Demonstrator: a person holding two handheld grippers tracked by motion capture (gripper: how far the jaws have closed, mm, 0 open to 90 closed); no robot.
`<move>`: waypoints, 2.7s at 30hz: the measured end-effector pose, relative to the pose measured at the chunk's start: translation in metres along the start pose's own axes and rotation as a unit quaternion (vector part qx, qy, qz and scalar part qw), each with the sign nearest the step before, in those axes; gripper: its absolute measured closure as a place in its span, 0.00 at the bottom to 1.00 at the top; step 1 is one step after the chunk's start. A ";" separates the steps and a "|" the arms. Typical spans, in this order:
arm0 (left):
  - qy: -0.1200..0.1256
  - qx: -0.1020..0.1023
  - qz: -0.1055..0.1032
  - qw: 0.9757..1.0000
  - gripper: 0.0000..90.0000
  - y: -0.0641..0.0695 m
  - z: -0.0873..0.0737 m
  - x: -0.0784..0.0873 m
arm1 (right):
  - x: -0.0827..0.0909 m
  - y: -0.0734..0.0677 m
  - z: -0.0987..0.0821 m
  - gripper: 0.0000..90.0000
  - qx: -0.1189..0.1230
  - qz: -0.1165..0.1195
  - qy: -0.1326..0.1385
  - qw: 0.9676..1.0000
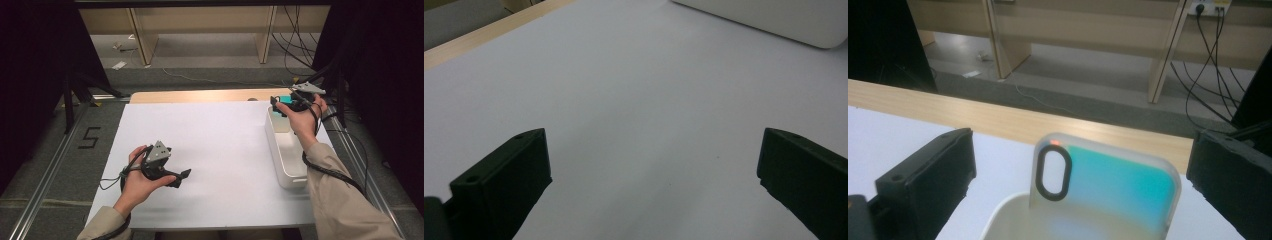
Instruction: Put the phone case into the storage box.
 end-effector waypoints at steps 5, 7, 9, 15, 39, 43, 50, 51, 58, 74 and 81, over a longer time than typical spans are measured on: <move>0.001 0.000 0.001 1.000 0.00 0.000 0.000 0.001 | 0.007 -0.003 0.005 0.01 0.005 0.002 0.009 1.000; 0.001 0.002 0.002 1.000 0.00 -0.001 0.000 0.001 | 0.010 -0.005 0.006 0.01 0.006 0.005 0.012 1.000; 0.003 0.002 0.002 1.000 0.00 -0.001 0.000 0.001 | 0.012 -0.006 0.007 0.01 0.007 0.006 0.013 1.000; 0.003 0.002 0.002 1.000 0.00 -0.001 0.001 0.002 | 0.019 -0.009 0.009 0.01 0.015 0.009 0.018 1.000; 0.005 0.001 0.001 1.000 0.00 0.001 0.001 0.001 | 0.035 -0.015 0.012 0.03 0.026 0.025 0.039 0.999; 0.004 0.001 0.001 1.000 0.00 0.000 0.001 0.001 | 0.037 -0.020 0.011 0.03 0.028 0.035 0.037 0.998; 0.004 0.002 0.000 1.000 0.00 0.001 0.001 0.002 | 0.041 -0.028 0.010 0.04 0.034 0.051 0.036 0.997; 0.004 0.002 0.000 1.000 0.00 0.001 0.001 0.002 | 0.042 -0.029 0.010 0.04 0.036 0.054 0.036 0.997; 0.004 0.002 0.000 1.000 0.00 0.001 0.001 0.002 | 0.047 -0.035 0.008 0.04 0.035 0.071 0.035 0.996; 0.004 0.003 0.000 1.000 0.00 0.000 0.001 0.002 | 0.058 -0.046 0.005 0.05 0.037 0.097 0.033 0.994; 0.005 0.004 0.000 1.000 0.00 0.001 0.002 0.003 | 0.062 -0.052 0.003 0.05 0.034 0.113 0.033 0.993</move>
Point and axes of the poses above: each handheld gripper's, and its own axes: x roughly backward along the jaws, z roughly out of its top, y roughly to its right, the point moved 4 cm from there along -x, roughly forward along the jaws, and after that the axes turned 7 degrees about x, right-handed, at the moved point
